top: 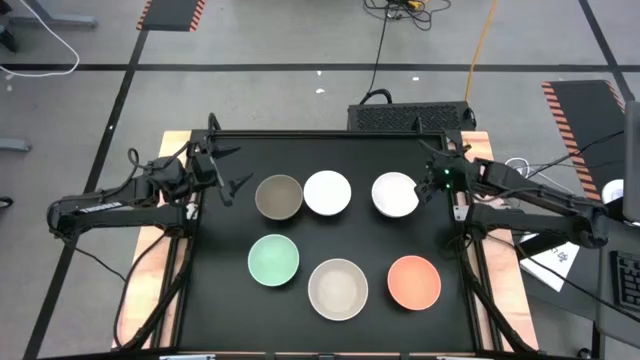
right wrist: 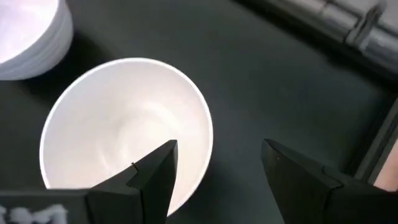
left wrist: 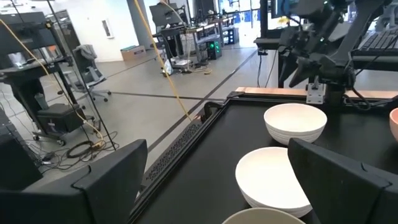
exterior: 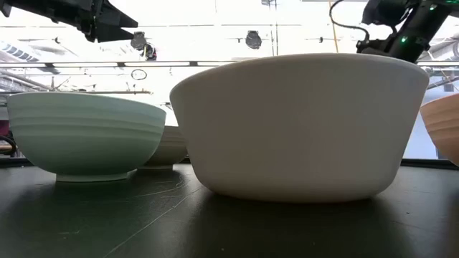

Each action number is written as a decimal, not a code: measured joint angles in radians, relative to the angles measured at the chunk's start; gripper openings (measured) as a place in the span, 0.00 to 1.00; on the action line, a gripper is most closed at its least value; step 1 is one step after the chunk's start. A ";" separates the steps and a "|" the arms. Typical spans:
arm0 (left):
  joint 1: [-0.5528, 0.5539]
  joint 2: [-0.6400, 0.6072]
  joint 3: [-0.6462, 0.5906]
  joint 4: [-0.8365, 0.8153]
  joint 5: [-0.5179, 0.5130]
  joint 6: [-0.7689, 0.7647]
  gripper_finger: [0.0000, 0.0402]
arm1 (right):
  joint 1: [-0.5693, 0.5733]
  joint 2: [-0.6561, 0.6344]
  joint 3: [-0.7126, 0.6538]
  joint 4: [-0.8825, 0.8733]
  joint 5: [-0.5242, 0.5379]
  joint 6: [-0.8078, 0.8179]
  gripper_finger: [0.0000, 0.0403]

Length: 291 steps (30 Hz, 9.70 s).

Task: Nest bowls inside each other
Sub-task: Stack the top right white bowl on the top left white bowl, then stack the brown bowl on the stacked white bowl

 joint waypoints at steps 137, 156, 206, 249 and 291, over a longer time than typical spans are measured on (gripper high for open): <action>0.000 0.000 0.000 -0.077 0.002 -0.054 0.98 | 0.055 0.268 0.069 0.816 -0.558 -0.255 0.00; 0.000 0.000 0.000 -0.079 0.002 -0.053 0.98 | 0.047 0.759 0.571 0.461 -0.608 -0.383 0.00; 0.000 0.002 0.000 -0.080 0.002 -0.040 0.98 | 0.017 1.171 0.906 0.063 -0.444 -0.538 0.00; 0.000 0.002 0.000 -0.099 0.037 -0.057 0.98 | 0.048 1.169 0.810 0.038 -0.347 -0.446 0.09; 0.000 -0.190 -0.001 -0.094 0.125 -0.008 0.98 | 0.059 0.001 -0.015 0.664 -0.500 -0.298 0.53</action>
